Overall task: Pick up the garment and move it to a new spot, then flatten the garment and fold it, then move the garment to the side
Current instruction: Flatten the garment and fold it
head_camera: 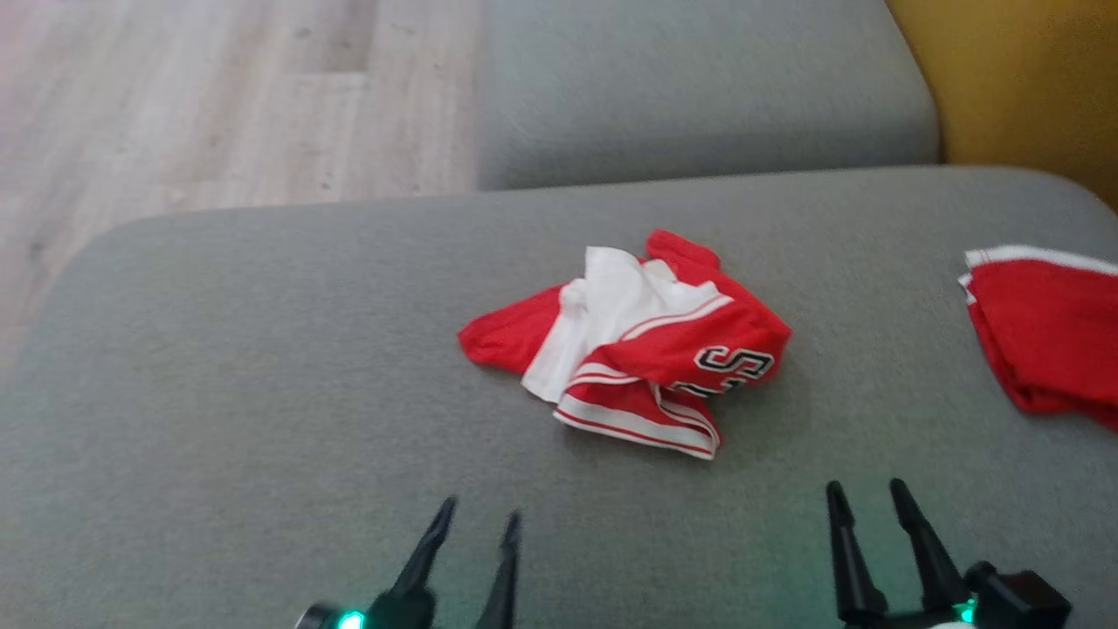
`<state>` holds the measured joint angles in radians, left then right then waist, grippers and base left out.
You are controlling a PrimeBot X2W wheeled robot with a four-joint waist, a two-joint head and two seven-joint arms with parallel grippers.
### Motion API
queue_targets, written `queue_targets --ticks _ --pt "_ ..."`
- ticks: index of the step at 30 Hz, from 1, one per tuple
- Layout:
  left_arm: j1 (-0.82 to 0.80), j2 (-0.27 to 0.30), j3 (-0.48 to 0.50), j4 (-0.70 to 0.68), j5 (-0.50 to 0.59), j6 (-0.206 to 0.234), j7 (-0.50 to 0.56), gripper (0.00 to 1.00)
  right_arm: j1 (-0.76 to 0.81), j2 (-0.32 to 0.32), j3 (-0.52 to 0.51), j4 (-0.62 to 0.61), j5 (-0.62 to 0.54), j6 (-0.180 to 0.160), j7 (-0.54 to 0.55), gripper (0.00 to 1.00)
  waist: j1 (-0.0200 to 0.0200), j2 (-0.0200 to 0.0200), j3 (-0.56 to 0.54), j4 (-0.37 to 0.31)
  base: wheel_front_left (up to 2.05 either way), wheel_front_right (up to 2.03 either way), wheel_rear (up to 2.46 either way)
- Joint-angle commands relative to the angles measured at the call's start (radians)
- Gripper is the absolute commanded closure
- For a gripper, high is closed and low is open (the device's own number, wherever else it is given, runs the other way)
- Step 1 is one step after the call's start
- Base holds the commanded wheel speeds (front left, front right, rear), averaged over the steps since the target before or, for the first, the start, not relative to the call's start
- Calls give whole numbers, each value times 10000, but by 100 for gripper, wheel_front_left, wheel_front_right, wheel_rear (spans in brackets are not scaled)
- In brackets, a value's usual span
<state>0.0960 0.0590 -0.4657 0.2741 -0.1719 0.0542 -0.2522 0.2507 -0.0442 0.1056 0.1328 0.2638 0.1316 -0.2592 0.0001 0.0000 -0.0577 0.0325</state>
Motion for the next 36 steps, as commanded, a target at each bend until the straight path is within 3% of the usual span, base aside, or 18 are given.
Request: queue_targets --ticks 1,7,20,30,32,33,36 --pt "-770 -87 113 -179 -71 -57 -95 0 -568 -61 324 -377 -62 -9 -26 0 -1 0 332 -333 0 0 0" --pt "-2598 -87 -1533 1149 -114 -574 -95 0 -1130 -60 694 -557 -146 -9 -26 0 -1 0 1336 -1153 0 0 0" --pt "-5703 -87 -3979 3345 -865 -845 -95 0 -2170 -60 1121 -941 57 -9 -26 0 -1 0 2836 -2941 0 0 0" --pt "-6927 -87 -4532 5150 -1704 148 -95 0 -2410 -60 1190 -1053 100 -9 -26 0 -1 0 3474 -3499 0 0 0" --pt "-7203 -87 -4775 5640 -2050 134 -55 72 -2445 -60 1204 -1066 109 -9 -26 0 -1 0 3575 -3501 0 0 0" --pt "-7294 -87 -4846 5709 -2162 124 -59 100 -2458 -60 1212 -1063 112 -9 -26 0 -1 0 3591 -3493 0 0 0" --pt "-7442 -87 -4974 5669 -2430 4 -70 100 -2480 -60 1222 -1037 113 -9 -26 0 -1 0 3574 -3454 0 0 0"
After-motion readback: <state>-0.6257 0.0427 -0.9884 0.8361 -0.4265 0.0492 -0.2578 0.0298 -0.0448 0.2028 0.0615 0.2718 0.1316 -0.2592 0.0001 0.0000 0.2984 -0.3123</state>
